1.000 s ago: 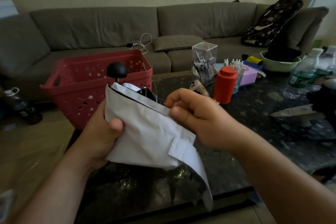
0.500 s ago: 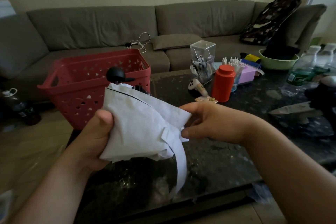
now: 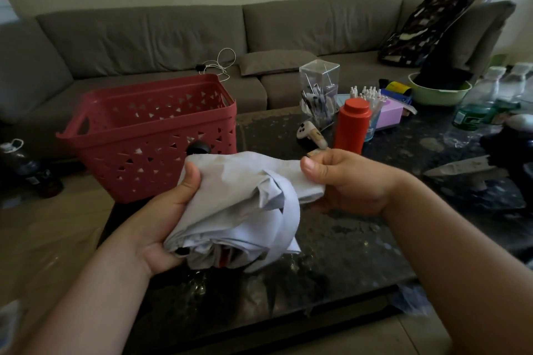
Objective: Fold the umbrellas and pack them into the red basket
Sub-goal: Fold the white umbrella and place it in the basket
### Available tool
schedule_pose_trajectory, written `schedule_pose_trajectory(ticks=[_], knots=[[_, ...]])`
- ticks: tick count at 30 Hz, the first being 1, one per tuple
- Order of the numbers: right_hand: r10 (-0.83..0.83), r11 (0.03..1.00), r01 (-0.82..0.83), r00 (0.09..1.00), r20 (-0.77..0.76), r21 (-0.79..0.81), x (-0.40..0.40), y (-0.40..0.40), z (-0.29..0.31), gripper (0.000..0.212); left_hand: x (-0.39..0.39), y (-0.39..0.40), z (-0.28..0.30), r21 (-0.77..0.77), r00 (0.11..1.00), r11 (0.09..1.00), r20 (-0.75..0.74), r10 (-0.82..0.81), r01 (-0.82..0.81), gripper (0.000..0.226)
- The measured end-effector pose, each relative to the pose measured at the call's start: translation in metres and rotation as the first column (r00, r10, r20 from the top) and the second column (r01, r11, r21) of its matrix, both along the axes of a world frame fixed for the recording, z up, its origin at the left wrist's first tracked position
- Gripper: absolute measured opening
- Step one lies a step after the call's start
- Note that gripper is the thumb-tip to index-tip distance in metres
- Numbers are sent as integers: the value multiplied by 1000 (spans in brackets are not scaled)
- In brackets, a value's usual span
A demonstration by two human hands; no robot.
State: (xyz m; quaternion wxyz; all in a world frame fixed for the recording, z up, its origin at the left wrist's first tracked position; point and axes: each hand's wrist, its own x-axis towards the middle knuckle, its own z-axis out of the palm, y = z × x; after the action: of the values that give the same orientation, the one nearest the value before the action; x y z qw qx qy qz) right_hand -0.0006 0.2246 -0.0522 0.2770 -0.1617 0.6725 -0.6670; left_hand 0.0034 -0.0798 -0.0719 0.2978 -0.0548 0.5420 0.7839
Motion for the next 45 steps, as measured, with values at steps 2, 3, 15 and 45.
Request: schedule_pose_trajectory(ticks=[2,3,15,45], knots=[[96,986,-85,993,70,-143,-1,0,-8,57,1,2,3,110,995,994,92,-34,23,95],[143,978,-127,986,90,-166,-1,1,-9,69,2,3,4,163,992,986,120,-44,24,92],[-451,891,449,857,-249,-69,-5,-22,0,20,11,28,5,235,959,960,272,84,-151,76],[-353,893,429,856,-378,137,6,-42,-1,69,1,25,-2,287,956,951,293,29,-117,48]])
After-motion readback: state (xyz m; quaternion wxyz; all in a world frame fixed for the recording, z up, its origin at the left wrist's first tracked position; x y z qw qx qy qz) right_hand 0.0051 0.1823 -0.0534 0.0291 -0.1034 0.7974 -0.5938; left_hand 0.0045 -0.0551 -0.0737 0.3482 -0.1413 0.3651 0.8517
